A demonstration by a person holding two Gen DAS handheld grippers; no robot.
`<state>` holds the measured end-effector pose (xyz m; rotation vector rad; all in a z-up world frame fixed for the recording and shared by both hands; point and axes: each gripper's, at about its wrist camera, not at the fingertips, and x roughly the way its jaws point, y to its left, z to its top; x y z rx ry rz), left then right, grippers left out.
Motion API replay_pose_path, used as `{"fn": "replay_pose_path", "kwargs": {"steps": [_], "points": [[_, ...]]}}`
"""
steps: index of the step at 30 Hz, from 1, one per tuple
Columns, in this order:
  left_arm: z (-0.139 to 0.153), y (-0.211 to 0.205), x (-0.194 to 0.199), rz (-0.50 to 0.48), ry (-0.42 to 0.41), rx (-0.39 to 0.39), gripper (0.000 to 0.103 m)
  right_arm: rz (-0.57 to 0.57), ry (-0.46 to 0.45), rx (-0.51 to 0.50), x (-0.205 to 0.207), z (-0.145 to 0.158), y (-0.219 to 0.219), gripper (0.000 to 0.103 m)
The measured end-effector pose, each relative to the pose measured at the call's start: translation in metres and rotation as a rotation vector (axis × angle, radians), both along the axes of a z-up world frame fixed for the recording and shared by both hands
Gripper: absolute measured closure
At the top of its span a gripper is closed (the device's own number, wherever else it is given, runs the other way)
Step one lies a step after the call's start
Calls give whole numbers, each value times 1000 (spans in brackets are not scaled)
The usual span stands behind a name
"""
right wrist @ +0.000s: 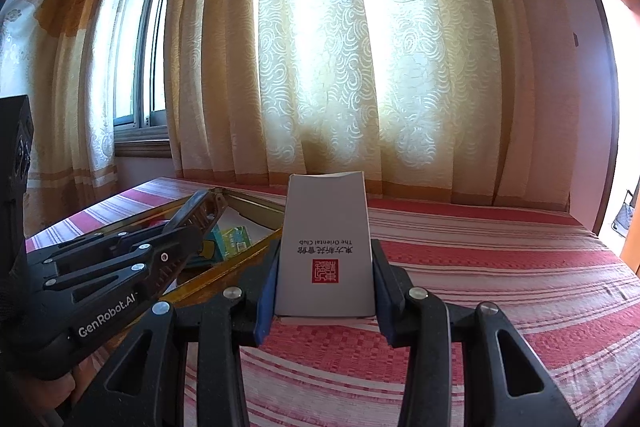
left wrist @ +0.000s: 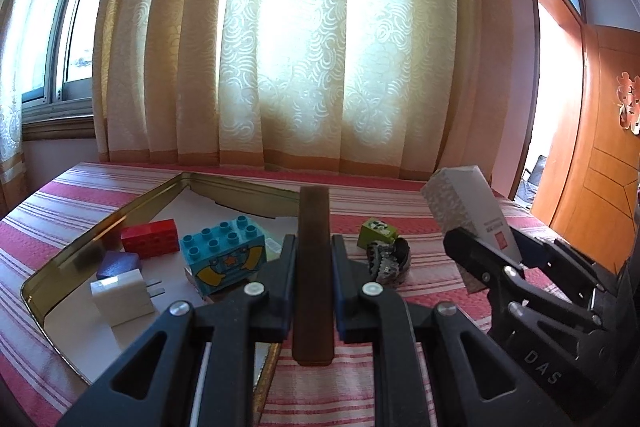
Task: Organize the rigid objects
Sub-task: 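Carry the brown bar and white box toward the tin tray, then lower both objects into the tin tray and open both grippers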
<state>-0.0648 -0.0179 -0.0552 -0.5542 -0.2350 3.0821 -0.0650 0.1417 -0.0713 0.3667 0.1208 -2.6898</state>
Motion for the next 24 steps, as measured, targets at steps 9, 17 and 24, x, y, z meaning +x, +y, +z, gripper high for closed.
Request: {"fn": "replay_pose_path", "kwargs": {"steps": [9, 17, 24], "points": [[-1, -7, 3, 7, 3, 9, 89, 8, -2, 5, 1, -1, -6, 59], [-1, -13, 5, 15, 4, 18, 89, 21, -4, 16, 2, -1, -15, 59], [1, -27, 6, 37, -4, -3, 89, 57, -34, 27, -6, -4, -26, 59]]}}
